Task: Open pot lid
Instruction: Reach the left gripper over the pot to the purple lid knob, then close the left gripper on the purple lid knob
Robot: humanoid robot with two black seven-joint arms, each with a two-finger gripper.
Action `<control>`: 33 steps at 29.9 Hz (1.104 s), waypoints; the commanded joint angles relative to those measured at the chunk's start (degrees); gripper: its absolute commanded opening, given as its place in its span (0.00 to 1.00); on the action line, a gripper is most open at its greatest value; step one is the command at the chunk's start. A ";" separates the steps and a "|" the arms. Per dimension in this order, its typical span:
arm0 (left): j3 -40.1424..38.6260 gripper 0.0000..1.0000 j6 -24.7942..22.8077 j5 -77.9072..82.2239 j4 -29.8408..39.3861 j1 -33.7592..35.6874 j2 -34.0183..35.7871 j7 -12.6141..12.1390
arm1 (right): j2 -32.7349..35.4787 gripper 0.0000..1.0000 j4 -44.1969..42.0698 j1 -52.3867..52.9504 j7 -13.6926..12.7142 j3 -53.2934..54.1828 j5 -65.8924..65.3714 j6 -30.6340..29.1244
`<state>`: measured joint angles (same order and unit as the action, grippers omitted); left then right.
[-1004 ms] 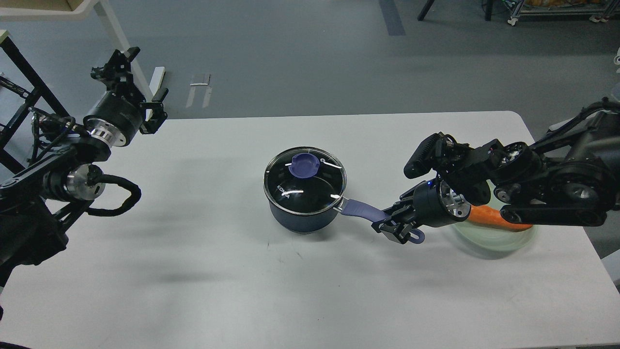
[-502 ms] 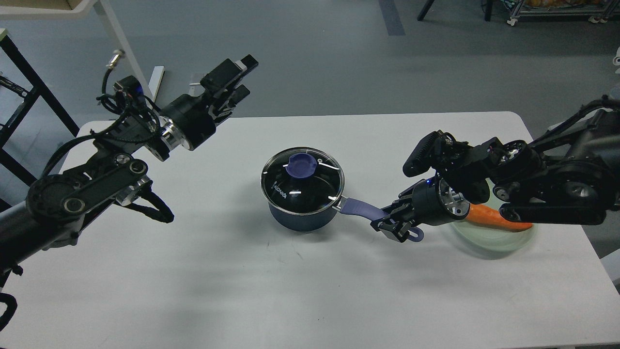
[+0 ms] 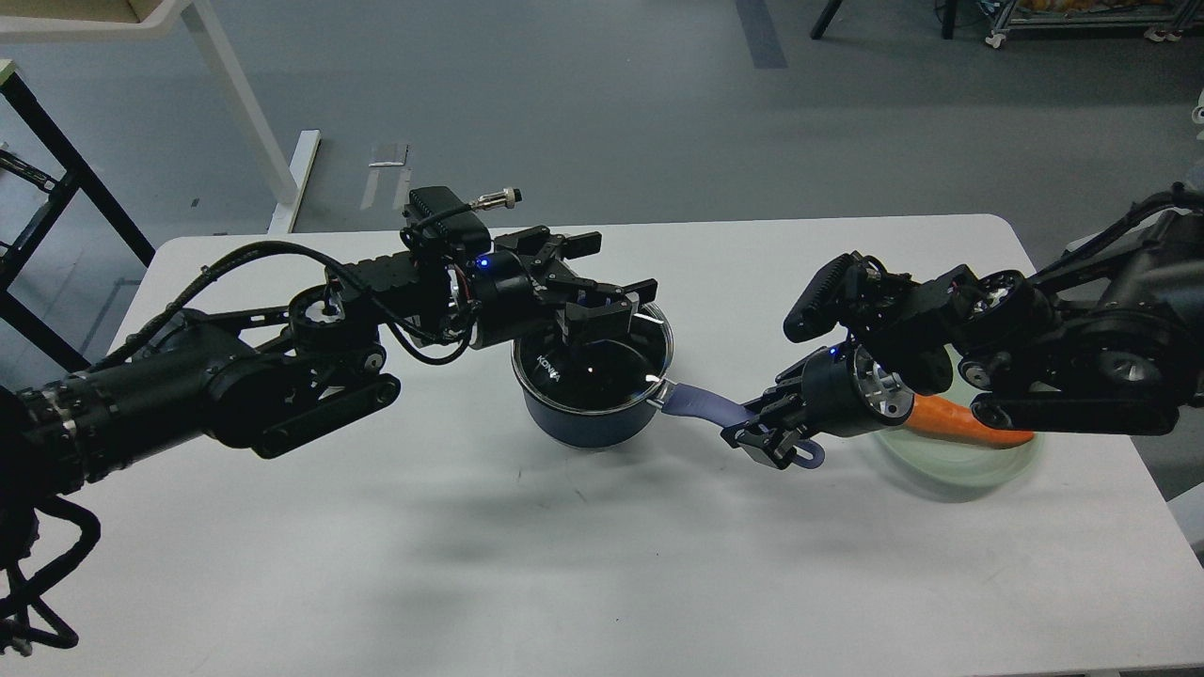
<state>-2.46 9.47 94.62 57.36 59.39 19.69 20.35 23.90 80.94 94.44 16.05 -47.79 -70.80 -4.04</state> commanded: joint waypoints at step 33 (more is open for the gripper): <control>12.39 0.66 6.96 3.20 -6.21 -0.24 -2.91 1.79 | 0.00 0.26 0.09 -0.30 0.03 0.06 0.05 -0.09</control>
<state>10.08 16.44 98.10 51.11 59.12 16.69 22.00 23.93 81.05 94.12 16.12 -47.77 -70.76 -4.22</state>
